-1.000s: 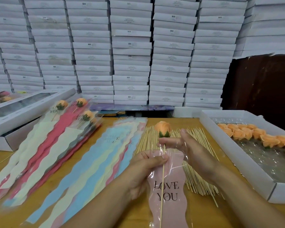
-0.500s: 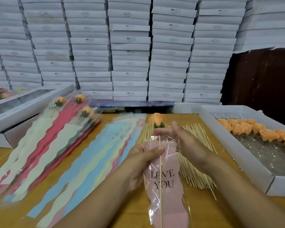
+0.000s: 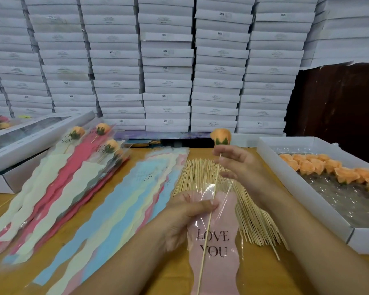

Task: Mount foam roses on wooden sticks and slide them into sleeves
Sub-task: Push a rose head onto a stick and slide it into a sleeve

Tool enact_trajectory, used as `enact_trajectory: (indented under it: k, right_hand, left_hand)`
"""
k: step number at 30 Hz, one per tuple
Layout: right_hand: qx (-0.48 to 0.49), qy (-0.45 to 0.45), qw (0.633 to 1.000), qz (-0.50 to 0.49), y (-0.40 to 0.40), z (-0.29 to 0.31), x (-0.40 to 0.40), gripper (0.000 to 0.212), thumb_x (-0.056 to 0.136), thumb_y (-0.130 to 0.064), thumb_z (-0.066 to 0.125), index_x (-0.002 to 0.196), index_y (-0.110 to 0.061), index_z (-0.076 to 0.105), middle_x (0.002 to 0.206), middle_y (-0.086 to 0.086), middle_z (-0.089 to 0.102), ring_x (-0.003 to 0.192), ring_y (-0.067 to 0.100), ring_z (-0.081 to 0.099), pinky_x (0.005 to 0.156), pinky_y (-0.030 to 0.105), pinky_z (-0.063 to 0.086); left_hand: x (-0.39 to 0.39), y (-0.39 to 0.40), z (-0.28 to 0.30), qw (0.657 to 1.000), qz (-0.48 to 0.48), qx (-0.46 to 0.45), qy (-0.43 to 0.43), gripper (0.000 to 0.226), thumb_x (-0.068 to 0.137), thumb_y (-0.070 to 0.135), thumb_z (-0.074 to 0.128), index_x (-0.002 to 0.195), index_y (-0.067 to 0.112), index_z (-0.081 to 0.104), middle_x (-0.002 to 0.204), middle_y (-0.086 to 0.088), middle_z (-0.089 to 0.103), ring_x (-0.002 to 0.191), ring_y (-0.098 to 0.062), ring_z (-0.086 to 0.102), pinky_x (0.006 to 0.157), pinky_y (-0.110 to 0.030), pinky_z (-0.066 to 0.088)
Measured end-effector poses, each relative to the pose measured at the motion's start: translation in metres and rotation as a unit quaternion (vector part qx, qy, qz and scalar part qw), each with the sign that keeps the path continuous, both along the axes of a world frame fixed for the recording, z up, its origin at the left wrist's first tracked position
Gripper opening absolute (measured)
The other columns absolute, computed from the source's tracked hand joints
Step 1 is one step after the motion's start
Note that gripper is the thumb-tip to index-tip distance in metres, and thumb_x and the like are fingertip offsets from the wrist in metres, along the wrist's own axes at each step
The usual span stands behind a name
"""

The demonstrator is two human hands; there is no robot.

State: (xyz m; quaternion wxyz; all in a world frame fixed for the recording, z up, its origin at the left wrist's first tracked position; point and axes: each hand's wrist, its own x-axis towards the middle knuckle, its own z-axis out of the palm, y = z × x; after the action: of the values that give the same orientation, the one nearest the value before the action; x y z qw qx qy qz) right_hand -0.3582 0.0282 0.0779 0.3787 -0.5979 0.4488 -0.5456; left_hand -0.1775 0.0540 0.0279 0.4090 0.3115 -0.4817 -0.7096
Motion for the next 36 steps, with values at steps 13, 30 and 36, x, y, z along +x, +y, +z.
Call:
enact_trajectory:
  k: [13,30,36]
  right_hand:
    - [0.155,-0.028,0.986,0.050,0.002,0.001,-0.002,0.025,0.090,-0.014,0.071,0.113,-0.010,0.063,0.094,0.008,0.078,0.078,0.017,0.074,0.062,0.025,0.057]
    - [0.115,0.018,0.993,-0.001,0.001,0.022,-0.005,0.012,0.087,-0.006,0.071,0.099,-0.005,0.071,0.080,0.006,0.076,0.064,0.014,0.069,0.058,0.022,0.056]
    - [0.122,0.000,0.992,-0.011,0.000,0.023,-0.002,0.009,0.092,-0.004,0.066,0.100,-0.006,0.070,0.074,0.004,0.074,0.059,0.014,0.066,0.054,0.021,0.056]
  left_hand:
    - [-0.002,-0.002,-0.001,1.000,0.020,0.005,-0.010,0.045,0.076,0.009,0.082,0.108,-0.016,0.063,0.105,-0.033,0.069,0.081,-0.032,0.072,0.074,-0.040,0.061]
    - [-0.001,0.000,-0.001,0.998,-0.002,0.018,-0.060,0.044,0.072,0.004,0.084,0.113,-0.004,0.070,0.110,-0.028,0.072,0.097,-0.038,0.070,0.094,-0.049,0.056]
    - [-0.002,-0.001,-0.002,0.998,0.008,0.012,-0.059,0.019,0.087,0.017,0.076,0.101,0.005,0.077,0.103,-0.024,0.074,0.085,-0.029,0.072,0.085,-0.043,0.060]
